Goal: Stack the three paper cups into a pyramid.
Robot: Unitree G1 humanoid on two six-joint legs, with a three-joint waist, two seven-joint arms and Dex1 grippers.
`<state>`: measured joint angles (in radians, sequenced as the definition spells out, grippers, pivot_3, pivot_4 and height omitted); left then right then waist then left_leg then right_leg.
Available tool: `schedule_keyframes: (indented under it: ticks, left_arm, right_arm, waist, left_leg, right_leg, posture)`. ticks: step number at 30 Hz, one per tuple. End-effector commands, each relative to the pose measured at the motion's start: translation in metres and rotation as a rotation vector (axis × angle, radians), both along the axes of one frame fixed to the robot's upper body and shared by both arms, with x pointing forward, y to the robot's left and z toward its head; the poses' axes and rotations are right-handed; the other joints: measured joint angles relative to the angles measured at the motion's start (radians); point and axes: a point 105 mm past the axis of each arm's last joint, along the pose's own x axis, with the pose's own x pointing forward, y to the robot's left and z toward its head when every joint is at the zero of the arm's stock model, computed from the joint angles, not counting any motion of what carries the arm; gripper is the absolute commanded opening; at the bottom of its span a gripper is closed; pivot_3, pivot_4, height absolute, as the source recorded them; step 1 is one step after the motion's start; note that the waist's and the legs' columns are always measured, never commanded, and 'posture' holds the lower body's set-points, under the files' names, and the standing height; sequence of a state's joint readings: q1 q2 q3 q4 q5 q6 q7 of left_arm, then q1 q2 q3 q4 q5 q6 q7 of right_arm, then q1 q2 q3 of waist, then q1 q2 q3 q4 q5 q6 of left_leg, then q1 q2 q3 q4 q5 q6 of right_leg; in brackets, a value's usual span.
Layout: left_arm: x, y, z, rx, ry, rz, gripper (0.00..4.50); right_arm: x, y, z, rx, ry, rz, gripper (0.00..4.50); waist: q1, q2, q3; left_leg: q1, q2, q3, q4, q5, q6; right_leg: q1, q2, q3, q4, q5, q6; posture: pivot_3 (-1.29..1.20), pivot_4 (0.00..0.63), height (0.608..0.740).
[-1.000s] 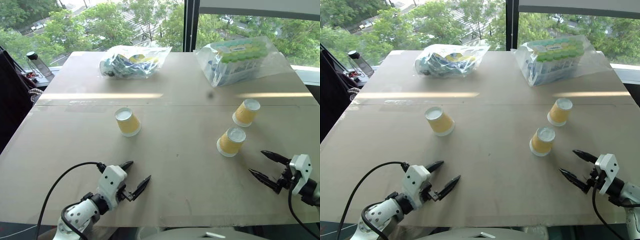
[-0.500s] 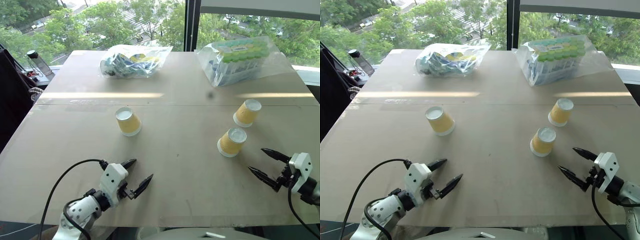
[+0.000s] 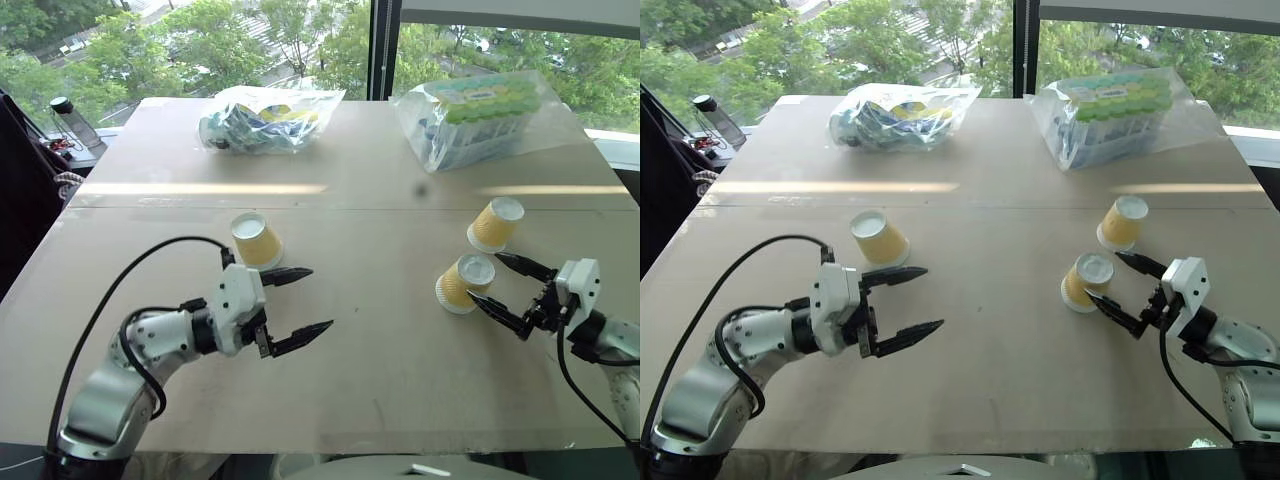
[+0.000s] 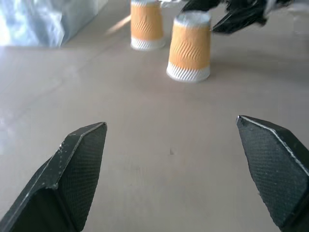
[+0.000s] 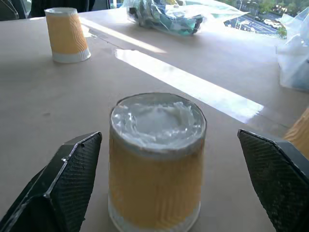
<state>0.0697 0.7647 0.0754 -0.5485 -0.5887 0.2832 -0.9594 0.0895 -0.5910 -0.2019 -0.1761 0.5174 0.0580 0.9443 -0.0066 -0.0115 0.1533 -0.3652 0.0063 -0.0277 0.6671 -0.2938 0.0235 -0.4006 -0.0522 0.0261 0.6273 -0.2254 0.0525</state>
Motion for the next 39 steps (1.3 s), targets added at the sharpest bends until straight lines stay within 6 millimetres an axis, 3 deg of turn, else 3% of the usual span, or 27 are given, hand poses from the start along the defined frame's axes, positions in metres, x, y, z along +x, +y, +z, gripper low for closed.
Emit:
schedule_keyframes:
  ticks: [1,6,11,12,17,19,23,27,31,35,39]
  left_arm:
    - [-0.005,-0.008,0.016,-0.007,0.002,-0.097,4.41]
    - [-0.003,-0.013,0.026,-0.028,-0.003,-0.15,4.41]
    - [-0.004,-0.017,0.029,-0.039,-0.001,-0.162,4.5]
    - [-0.004,-0.017,0.029,-0.04,-0.001,-0.161,4.5]
    - [-0.002,-0.013,0.03,-0.074,-0.01,-0.105,4.5]
    - [0.003,-0.005,0.03,-0.119,-0.011,0.002,4.5]
    - [0.01,0.024,0.026,-0.183,-0.03,0.248,4.5]
    - [0.011,0.048,0.027,-0.219,-0.04,0.4,4.5]
    - [0.008,0.053,0.024,-0.227,-0.035,0.45,4.5]
    - [0.006,0.054,0.021,-0.23,-0.029,0.468,4.5]
    - [0.005,0.051,0.018,-0.235,-0.015,0.461,4.5]
  right_arm:
    - [0.001,0.013,0.008,0.003,-0.023,0.037,4.5]
    - [0.002,0.016,0.004,0.017,0.004,0.053,4.5]
    - [0.002,0.017,0.004,0.028,0.011,0.054,2.24]
    - [0.002,0.017,0.005,0.029,0.01,0.056,2.04]
    - [0.009,0.027,0.011,0.034,-0.003,0.072,2.03]
    - [0.019,0.046,0.013,0.011,-0.001,0.104,2.03]
    - [0.043,0.105,0.029,0.034,-0.014,0.188,2.03]
    - [0.065,0.152,0.033,-0.002,-0.023,0.22,2.03]
    - [0.085,0.181,0.037,-0.007,0.0,0.209,2.03]
    - [0.094,0.195,0.039,-0.026,0.006,0.227,2.03]
    - [0.098,0.196,0.043,-0.023,-0.006,0.233,3.97]
  waist:
    - [-0.003,0.0,0.001]
    - [-0.003,-0.001,0.003]
    - [-0.003,-0.001,0.004]
    - [-0.003,-0.001,0.004]
    - [-0.007,-0.001,0.004]
    - [-0.01,-0.001,0.005]
    - [-0.032,-0.002,0.006]
    - [-0.015,-0.002,0.006]
    - [-0.004,-0.002,0.006]
    - [-0.005,-0.003,0.006]
    - [-0.007,-0.003,0.006]
  left_leg:
    - [0.0,0.0,0.0,0.0,0.0,0.0]
    - [-0.004,0.0,-0.001,0.0,0.0,0.0]
    - [-0.003,0.0,-0.001,0.0,0.0,0.0]
    - [-0.003,0.0,-0.001,0.0,0.0,0.0]
    - [-0.003,-0.001,-0.001,0.001,0.0,0.0]
    - [-0.003,0.0,0.0,0.001,0.0,0.0]
    - [-0.001,0.001,0.0,0.001,0.0,0.0]
    - [-0.002,0.001,-0.005,0.001,0.0,-0.001]
    - [-0.004,-0.001,-0.005,0.001,0.001,-0.002]
    - [-0.011,-0.003,-0.005,0.002,0.004,-0.007]
    - [-0.015,-0.003,-0.007,0.001,0.005,-0.009]
  right_leg:
    - [0.0,0.0,0.0,0.0,0.001,0.002]
    - [-0.003,0.0,-0.001,0.0,0.001,0.002]
    - [-0.003,0.0,0.0,0.0,0.001,0.001]
    - [-0.003,0.001,0.0,0.0,0.001,0.001]
    - [-0.003,0.001,0.0,0.0,0.001,0.001]
    - [-0.003,0.001,0.001,0.0,0.001,0.002]
    - [-0.003,0.002,0.002,0.002,0.001,0.001]
    - [-0.003,0.003,-0.002,0.004,0.002,0.001]
    - [-0.004,0.0,-0.003,0.003,0.001,0.001]
    - [-0.009,-0.002,-0.003,0.002,0.003,0.002]
    - [-0.013,-0.002,-0.005,0.002,0.003,0.002]
  posture:
    - [0.0,0.15,0.74]
    - [0.0,0.15,0.74]
    - [0.0,0.15,0.74]
    - [0.0,0.15,0.74]
    - [0.0,0.15,0.74]
    - [0.0,0.15,0.74]
    - [0.0,0.15,0.74]
    - [0.0,0.15,0.74]
    - [0.0,0.15,0.74]
    - [0.0,0.15,0.74]
    - [0.0,0.15,0.74]
